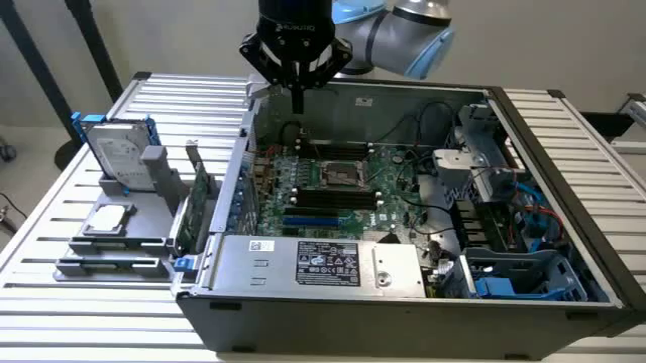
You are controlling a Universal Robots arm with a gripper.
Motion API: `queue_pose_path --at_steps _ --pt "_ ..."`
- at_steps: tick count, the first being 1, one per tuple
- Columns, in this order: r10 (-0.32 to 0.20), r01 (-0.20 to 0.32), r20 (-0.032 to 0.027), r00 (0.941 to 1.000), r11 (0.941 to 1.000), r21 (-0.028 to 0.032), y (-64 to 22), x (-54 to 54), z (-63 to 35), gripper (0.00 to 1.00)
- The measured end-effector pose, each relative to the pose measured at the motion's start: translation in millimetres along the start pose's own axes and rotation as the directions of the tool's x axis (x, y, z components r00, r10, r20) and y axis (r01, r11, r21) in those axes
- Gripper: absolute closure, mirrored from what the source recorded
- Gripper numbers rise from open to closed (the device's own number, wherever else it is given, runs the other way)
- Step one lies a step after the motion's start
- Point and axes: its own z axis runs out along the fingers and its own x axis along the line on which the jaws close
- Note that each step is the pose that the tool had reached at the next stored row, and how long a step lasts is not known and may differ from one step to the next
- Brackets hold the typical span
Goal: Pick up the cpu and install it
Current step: 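Reach for the cpu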
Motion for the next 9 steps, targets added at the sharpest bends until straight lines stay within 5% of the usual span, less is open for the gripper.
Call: queue_pose_path --at_steps 9 --pt "0.0 0.0 0.0 1.0 1.0 0.0 0.0 0.0 0.0 0.89"
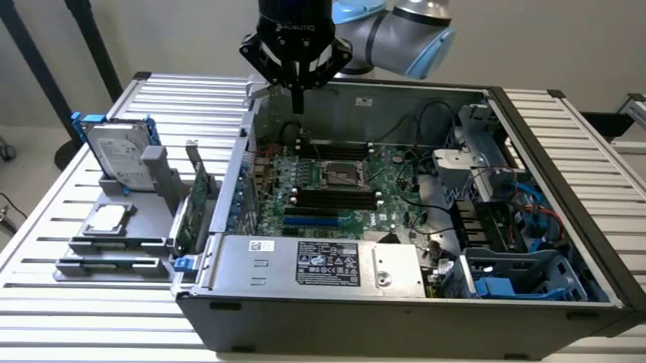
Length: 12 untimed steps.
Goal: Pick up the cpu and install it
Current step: 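Reach for the cpu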
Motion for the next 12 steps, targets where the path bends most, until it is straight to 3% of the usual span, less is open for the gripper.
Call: queue_pose_path --at_steps 5,12 --pt "0.0 0.0 0.0 1.0 1.0 0.0 0.0 0.4 0.0 0.89" --pt "0.0 0.0 -0.0013 1.0 1.0 0.0002 -1.2 29.9 -0.6 0.89"
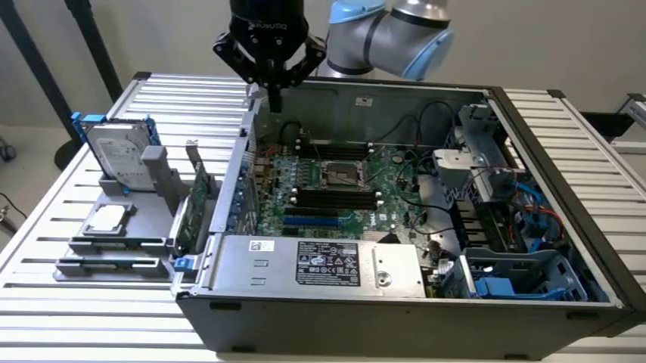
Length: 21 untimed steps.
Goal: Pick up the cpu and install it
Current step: 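Reach for the cpu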
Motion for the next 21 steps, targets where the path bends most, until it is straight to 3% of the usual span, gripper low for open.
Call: queue_pose_path --at_steps 21 --pt "0.001 -0.001 -0.0182 0.9998 1.0 0.0013 -6.7 95.5 -0.9 0.89"
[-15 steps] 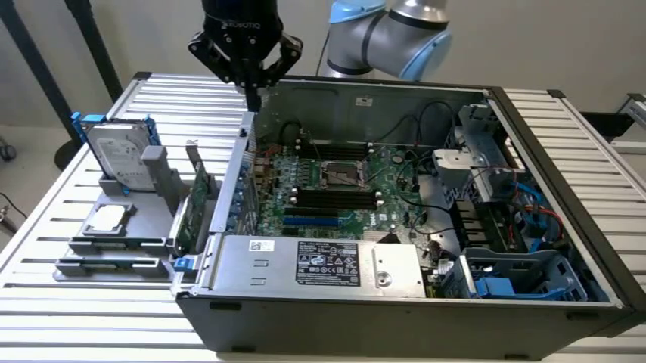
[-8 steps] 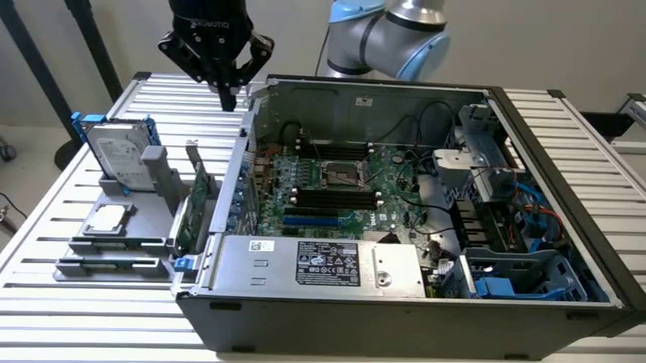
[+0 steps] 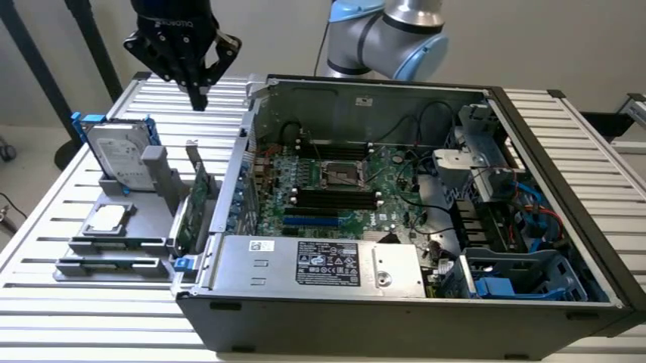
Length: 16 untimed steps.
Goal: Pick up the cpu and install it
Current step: 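Reach for the cpu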
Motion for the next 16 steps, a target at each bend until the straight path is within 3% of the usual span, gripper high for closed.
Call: queue_pose_path --at_steps 10,16 --pt "0.0 0.0 -0.0086 1.0 1.0 0.0006 -3.3 45.2 1.1 0.89" --pt "0.0 0.0 -0.0103 0.9999 1.0 0.0007 -5.3 72.6 2.6 0.89"
